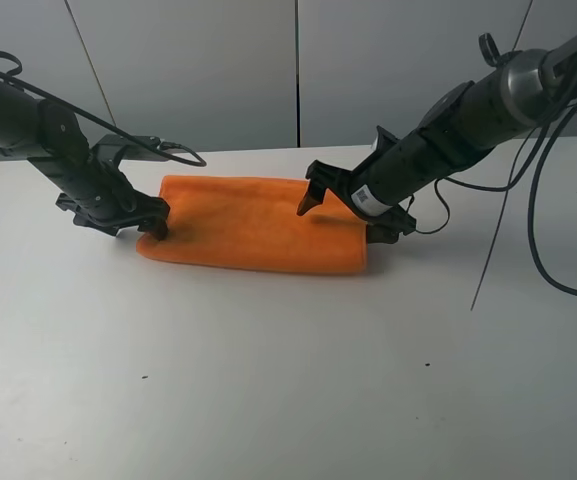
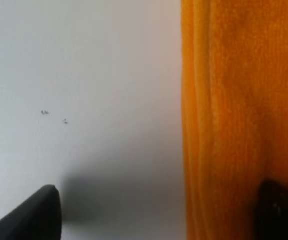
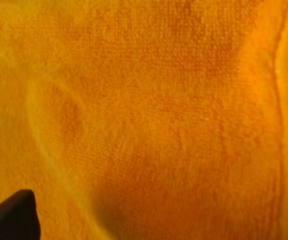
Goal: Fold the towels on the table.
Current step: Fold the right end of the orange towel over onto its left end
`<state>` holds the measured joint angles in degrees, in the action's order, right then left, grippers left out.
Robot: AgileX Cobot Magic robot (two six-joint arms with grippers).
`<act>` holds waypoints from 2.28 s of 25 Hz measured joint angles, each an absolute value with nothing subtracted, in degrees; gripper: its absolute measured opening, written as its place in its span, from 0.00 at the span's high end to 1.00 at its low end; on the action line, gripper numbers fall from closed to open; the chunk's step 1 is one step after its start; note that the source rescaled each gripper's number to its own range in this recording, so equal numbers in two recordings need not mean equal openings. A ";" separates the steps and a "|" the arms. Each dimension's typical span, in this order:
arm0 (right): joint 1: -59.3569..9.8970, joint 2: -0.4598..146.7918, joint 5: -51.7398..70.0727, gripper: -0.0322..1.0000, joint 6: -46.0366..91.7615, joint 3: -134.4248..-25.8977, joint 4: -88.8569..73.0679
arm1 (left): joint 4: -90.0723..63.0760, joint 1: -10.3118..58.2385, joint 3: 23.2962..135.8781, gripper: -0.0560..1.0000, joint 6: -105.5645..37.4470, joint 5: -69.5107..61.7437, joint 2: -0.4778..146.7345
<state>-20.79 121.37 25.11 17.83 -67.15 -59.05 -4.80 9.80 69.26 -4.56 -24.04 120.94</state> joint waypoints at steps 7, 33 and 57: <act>-22.03 121.37 24.16 0.00 22.47 -67.15 -63.74 | -4.89 9.80 69.26 0.00 -4.56 -24.15 120.94; -22.17 121.45 36.17 0.89 24.17 -77.39 -55.55 | -6.57 12.02 69.51 0.00 -4.34 -31.21 120.84; -31.13 129.01 37.56 0.89 23.22 -91.20 -64.06 | -5.77 12.15 69.51 0.00 -4.24 -31.30 120.84</act>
